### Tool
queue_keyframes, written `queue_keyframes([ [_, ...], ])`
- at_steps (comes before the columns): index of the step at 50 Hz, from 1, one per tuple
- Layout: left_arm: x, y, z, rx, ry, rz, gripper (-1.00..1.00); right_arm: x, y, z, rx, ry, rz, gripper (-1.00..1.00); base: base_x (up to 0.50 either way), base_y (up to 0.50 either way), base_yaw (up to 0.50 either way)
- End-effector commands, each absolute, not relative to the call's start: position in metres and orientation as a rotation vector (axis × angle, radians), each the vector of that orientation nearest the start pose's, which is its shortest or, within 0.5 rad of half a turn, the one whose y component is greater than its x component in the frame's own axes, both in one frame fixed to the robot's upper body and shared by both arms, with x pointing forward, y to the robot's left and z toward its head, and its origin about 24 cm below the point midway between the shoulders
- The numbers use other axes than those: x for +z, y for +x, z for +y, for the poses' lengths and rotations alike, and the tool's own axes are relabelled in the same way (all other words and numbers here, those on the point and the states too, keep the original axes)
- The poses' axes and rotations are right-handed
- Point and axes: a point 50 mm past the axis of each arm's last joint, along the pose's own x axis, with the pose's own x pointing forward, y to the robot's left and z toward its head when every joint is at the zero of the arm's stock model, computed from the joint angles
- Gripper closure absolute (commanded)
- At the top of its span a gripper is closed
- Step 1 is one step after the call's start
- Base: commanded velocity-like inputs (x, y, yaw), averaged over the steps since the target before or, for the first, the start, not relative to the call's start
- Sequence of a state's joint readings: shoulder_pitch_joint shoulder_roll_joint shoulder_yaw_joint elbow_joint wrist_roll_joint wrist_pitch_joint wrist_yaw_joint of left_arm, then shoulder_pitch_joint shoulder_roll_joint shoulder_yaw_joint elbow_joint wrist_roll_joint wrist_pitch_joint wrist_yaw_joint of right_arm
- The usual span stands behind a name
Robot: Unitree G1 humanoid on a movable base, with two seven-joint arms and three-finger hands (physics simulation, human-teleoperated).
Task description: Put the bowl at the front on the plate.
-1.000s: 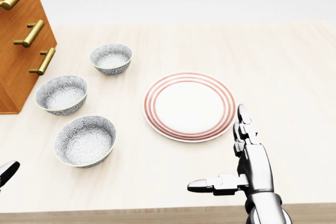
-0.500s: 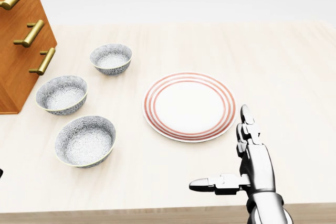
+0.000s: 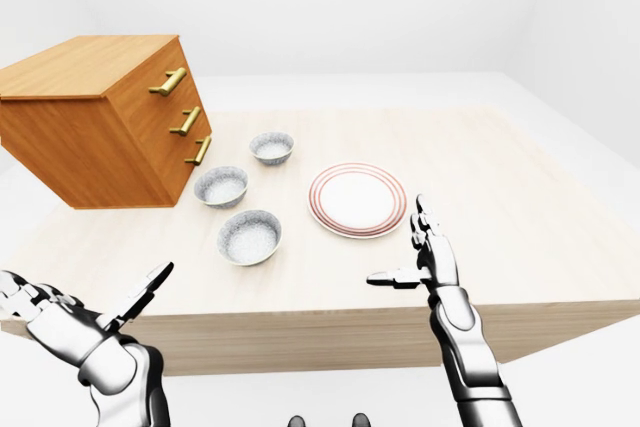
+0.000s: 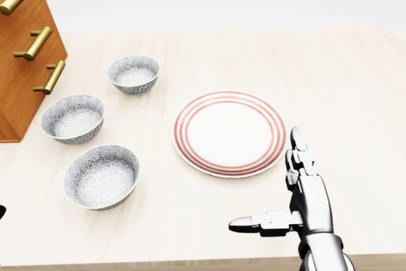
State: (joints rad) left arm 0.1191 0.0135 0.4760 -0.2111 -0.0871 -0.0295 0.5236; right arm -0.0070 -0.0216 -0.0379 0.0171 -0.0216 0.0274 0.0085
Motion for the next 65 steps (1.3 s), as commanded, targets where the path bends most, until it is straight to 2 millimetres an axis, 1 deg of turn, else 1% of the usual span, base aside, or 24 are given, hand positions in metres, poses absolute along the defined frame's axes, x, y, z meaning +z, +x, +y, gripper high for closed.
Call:
queue_keyframes([
  [1,0.065,0.187,0.289,1.004,-0.025,-0.139,-1.0,0.042,0.254,-0.16,-0.01,-0.043,0.01,-1.0,0.5,0.0,0.0],
  [4,0.062,0.191,0.29,0.999,-0.035,-0.079,-1.0,0.041,0.255,-0.16,-0.01,-0.044,0.012,-1.0,0.5,0.0,0.0],
  [16,0.064,0.188,0.288,0.998,-0.029,-0.115,-1.0,0.041,0.255,-0.16,-0.01,-0.049,0.008,-1.0,0.5,0.0,0.0],
  [26,0.064,0.189,0.289,0.998,-0.035,-0.116,-1.0,0.041,0.256,-0.16,-0.011,-0.054,0.007,-1.0,0.5,0.0,0.0],
  [27,0.062,0.192,0.29,1.0,-0.047,-0.108,-1.0,0.1,0.254,-0.115,0.108,-0.27,-0.215,-1.0,0.0,0.0,0.0],
  [28,0.062,0.192,0.29,0.998,-0.047,-0.108,-1.0,0.105,0.254,-0.109,0.128,-0.311,-0.242,-1.0,0.0,0.0,0.0],
  [33,0.062,0.192,0.29,0.994,-0.044,-0.106,-1.0,0.118,0.254,-0.094,0.171,-0.407,-0.304,-1.0,0.0,0.0,0.0],
  [35,0.062,0.193,0.29,0.992,-0.044,-0.106,-1.0,0.126,0.253,-0.085,0.192,-0.46,-0.342,-1.0,0.0,0.0,0.0],
  [38,0.062,0.193,0.29,0.991,-0.044,-0.105,-1.0,0.125,0.257,-0.076,0.216,-0.53,-0.343,-1.0,0.0,0.0,0.0],
  [43,0.062,0.193,0.29,0.99,-0.043,-0.105,-1.0,0.128,0.258,-0.071,0.233,-0.58,-0.353,-1.0,0.0,0.0,0.0],
  [44,0.063,0.192,0.29,0.991,-0.043,-0.105,-1.0,0.134,0.257,-0.068,0.244,-0.607,-0.379,-1.0,0.0,0.0,0.0],
  [46,0.062,0.192,0.29,0.992,-0.042,-0.104,-1.0,0.138,0.256,-0.065,0.26,-0.654,-0.396,-1.0,0.0,0.0,0.0],
  [48,0.062,0.193,0.29,0.992,-0.042,-0.105,-1.0,0.139,0.255,-0.063,0.268,-0.68,-0.395,-1.0,0.0,0.0,0.0],
  [53,0.06,0.194,0.29,0.988,-0.041,-0.104,-1.0,0.141,0.252,-0.052,0.324,-0.831,-0.404,-1.0,0.0,0.0,0.0],
  [59,0.062,0.194,0.29,0.989,-0.047,-0.092,-1.0,0.134,0.252,-0.051,0.337,-0.941,-0.357,-1.0,0.0,0.0,0.0],
  [61,0.061,0.194,0.29,0.99,-0.049,-0.091,-1.0,0.136,0.251,-0.05,0.342,-0.986,-0.355,-1.0,0.0,0.0,0.0],
  [62,0.061,0.194,0.29,0.99,-0.05,-0.092,-1.0,0.138,0.25,-0.048,0.354,-1.041,-0.356,-1.0,0.0,0.0,0.0],
  [65,0.059,0.196,0.29,0.988,-0.05,-0.092,-1.0,0.137,0.25,-0.047,0.362,-1.115,-0.329,-1.0,0.0,0.0,0.0],
])
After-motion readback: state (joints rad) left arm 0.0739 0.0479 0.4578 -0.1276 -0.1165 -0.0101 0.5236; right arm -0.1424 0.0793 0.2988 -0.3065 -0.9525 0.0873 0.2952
